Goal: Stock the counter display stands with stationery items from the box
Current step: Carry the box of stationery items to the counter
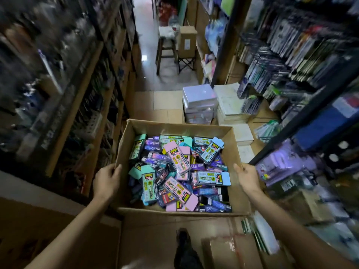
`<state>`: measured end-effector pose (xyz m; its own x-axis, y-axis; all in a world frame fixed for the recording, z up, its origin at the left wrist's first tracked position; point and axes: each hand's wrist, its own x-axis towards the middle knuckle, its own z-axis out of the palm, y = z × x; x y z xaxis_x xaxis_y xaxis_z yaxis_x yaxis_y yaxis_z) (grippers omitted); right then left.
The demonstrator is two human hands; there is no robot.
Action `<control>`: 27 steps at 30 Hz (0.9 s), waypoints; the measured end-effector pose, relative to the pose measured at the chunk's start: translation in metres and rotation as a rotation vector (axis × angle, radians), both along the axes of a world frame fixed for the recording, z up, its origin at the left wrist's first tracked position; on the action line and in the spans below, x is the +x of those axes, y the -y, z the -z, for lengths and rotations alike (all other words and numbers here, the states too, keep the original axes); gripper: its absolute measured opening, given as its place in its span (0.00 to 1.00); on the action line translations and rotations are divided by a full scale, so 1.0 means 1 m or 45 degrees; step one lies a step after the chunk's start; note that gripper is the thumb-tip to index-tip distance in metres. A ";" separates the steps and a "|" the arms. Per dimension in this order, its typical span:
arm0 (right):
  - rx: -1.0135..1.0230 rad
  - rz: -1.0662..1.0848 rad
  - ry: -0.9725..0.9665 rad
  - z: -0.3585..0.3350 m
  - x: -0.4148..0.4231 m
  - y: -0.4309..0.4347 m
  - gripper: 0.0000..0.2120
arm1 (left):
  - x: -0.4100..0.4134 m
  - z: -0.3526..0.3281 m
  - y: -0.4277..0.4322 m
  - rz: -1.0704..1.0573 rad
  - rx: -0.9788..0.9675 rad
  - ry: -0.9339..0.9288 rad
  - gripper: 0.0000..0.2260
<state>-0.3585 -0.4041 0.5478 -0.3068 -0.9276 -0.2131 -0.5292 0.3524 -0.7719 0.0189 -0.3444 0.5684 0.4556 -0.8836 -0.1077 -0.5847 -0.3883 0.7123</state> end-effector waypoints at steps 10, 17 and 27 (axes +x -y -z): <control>-0.039 -0.101 -0.084 -0.035 0.031 0.216 0.22 | 0.027 -0.018 0.185 -0.152 -0.023 0.062 0.13; -0.024 -0.111 -0.108 -0.024 0.076 0.375 0.20 | 0.079 0.005 0.347 -0.184 -0.007 0.013 0.13; -0.096 -0.039 -0.089 -0.042 0.142 0.585 0.22 | 0.142 -0.009 0.578 -0.154 0.005 0.012 0.13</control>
<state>-0.2169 -0.9890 0.5897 -0.2898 -0.9493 -0.1215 -0.5922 0.2776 -0.7565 0.1610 -0.9221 0.5771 0.5598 -0.8218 -0.1062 -0.5402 -0.4591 0.7053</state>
